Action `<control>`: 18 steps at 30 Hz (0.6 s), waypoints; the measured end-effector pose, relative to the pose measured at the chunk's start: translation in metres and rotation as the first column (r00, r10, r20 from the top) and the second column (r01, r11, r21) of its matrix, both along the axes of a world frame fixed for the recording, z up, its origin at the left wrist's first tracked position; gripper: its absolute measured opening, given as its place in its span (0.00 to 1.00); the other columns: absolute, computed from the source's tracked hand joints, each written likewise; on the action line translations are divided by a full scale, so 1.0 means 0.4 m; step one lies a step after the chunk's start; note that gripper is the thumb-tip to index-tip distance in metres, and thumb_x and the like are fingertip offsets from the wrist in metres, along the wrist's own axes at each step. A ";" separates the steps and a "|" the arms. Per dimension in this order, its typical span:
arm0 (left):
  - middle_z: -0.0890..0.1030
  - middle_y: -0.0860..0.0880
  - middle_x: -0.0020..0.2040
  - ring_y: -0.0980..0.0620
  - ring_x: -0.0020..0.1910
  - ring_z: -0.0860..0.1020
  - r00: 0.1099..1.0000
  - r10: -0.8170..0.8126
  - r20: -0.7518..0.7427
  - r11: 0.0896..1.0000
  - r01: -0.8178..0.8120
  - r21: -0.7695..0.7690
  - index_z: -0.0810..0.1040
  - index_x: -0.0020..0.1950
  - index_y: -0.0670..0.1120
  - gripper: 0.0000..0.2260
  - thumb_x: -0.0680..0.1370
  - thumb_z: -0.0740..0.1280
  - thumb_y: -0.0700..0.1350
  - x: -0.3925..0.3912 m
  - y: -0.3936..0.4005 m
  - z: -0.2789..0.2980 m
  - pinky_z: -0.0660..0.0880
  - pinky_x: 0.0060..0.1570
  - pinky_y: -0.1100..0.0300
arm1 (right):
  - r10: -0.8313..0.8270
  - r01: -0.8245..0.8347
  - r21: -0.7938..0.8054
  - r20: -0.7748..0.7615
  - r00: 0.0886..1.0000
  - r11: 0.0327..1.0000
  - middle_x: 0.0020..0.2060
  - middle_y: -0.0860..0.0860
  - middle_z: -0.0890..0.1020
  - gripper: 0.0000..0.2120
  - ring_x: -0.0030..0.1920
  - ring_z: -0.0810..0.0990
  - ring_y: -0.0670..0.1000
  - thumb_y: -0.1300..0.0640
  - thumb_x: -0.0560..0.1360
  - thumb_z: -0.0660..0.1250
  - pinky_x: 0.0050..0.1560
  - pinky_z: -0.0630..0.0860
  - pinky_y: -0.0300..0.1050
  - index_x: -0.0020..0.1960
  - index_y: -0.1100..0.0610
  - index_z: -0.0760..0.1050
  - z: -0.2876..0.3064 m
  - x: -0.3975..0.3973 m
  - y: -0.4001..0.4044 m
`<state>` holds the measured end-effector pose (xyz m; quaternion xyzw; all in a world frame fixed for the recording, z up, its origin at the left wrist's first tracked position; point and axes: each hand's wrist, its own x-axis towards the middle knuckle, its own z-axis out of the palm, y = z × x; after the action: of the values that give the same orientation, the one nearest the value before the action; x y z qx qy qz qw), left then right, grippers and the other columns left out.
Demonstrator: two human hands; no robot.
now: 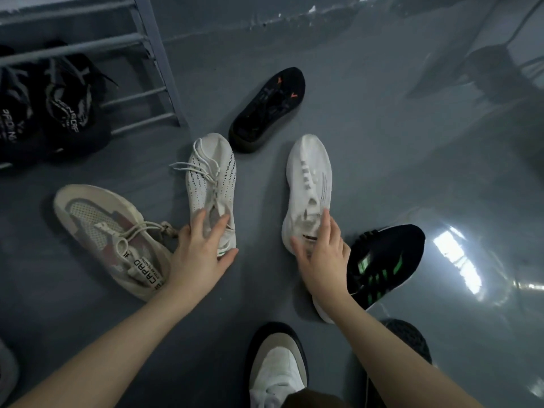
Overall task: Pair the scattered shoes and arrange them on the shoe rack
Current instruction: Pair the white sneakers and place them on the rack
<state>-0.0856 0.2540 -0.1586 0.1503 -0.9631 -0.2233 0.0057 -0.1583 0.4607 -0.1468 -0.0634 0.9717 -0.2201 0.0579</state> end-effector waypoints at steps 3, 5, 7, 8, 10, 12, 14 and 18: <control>0.61 0.41 0.70 0.32 0.56 0.70 1.000 -0.005 0.016 0.999 0.006 -0.036 0.64 0.71 0.55 0.33 0.68 0.73 0.52 -0.007 0.007 0.004 0.75 0.44 0.42 | 0.029 -0.036 0.090 0.076 0.997 0.995 0.74 0.61 0.52 0.47 0.69 0.61 0.63 0.32 0.68 0.64 0.67 0.60 0.58 0.76 0.45 0.41 -0.003 0.001 -0.025; 0.59 0.40 0.70 0.31 0.54 0.71 1.000 0.001 0.030 0.999 0.000 -0.047 0.60 0.72 0.59 0.36 0.68 0.73 0.53 -0.019 0.009 0.007 0.75 0.45 0.42 | 0.005 -0.018 0.124 0.103 0.995 0.992 0.74 0.63 0.48 0.47 0.68 0.61 0.66 0.34 0.67 0.67 0.65 0.62 0.61 0.75 0.41 0.41 -0.013 -0.015 -0.052; 0.60 0.41 0.70 0.32 0.51 0.71 0.999 -0.014 0.040 0.999 0.016 -0.033 0.60 0.72 0.60 0.36 0.68 0.73 0.52 -0.028 0.006 0.011 0.75 0.44 0.43 | -0.028 0.016 0.097 0.123 0.992 0.995 0.74 0.63 0.46 0.42 0.67 0.61 0.67 0.40 0.70 0.68 0.64 0.61 0.62 0.74 0.38 0.44 -0.020 -0.034 -0.064; 0.60 0.43 0.70 0.32 0.50 0.70 0.999 -0.021 0.044 1.000 0.021 -0.010 0.62 0.71 0.60 0.34 0.69 0.73 0.51 -0.030 0.003 0.011 0.75 0.45 0.42 | -0.035 0.026 0.071 0.133 0.990 0.997 0.73 0.63 0.46 0.39 0.67 0.61 0.68 0.43 0.72 0.67 0.64 0.61 0.62 0.73 0.38 0.46 -0.021 -0.038 -0.063; 0.64 0.45 0.69 0.33 0.50 0.70 1.000 -0.021 0.017 0.998 0.020 0.056 0.68 0.68 0.57 0.28 0.70 0.72 0.48 -0.025 -0.008 0.015 0.75 0.48 0.42 | -0.018 0.016 0.012 0.112 0.994 1.000 0.73 0.63 0.48 0.33 0.66 0.61 0.67 0.46 0.74 0.65 0.65 0.59 0.61 0.73 0.36 0.50 -0.015 -0.035 -0.059; 0.68 0.45 0.66 0.34 0.50 0.71 0.998 -0.016 -0.066 0.994 0.023 0.103 0.73 0.65 0.53 0.23 0.71 0.72 0.45 -0.019 -0.022 0.022 0.74 0.49 0.43 | 0.009 -0.007 -0.039 0.057 0.998 0.999 0.74 0.62 0.50 0.30 0.67 0.60 0.67 0.47 0.76 0.64 0.65 0.58 0.61 0.72 0.36 0.53 0.003 -0.031 -0.057; 0.71 0.44 0.64 0.36 0.50 0.73 0.988 -0.010 -0.152 0.992 0.029 0.124 0.77 0.61 0.50 0.18 0.71 0.71 0.45 -0.015 -0.031 0.038 0.74 0.49 0.44 | 0.052 -0.051 -0.077 0.009 0.999 0.996 0.74 0.61 0.52 0.28 0.67 0.60 0.66 0.47 0.77 0.63 0.65 0.58 0.61 0.72 0.36 0.55 0.024 -0.024 -0.065; 0.72 0.46 0.62 0.39 0.53 0.74 0.965 0.034 -0.260 0.984 0.014 0.180 0.79 0.58 0.47 0.16 0.73 0.64 0.51 0.012 -0.048 0.086 0.75 0.49 0.45 | 0.165 -0.177 -0.150 -0.092 0.982 0.973 0.74 0.60 0.54 0.26 0.69 0.61 0.63 0.47 0.76 0.64 0.64 0.59 0.58 0.71 0.37 0.59 0.076 0.002 -0.118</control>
<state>-0.0807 0.2348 -0.1243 0.1243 -0.9289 -0.3273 0.1205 -0.1576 0.4135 -0.1164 -0.1598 0.9437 -0.2877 0.0329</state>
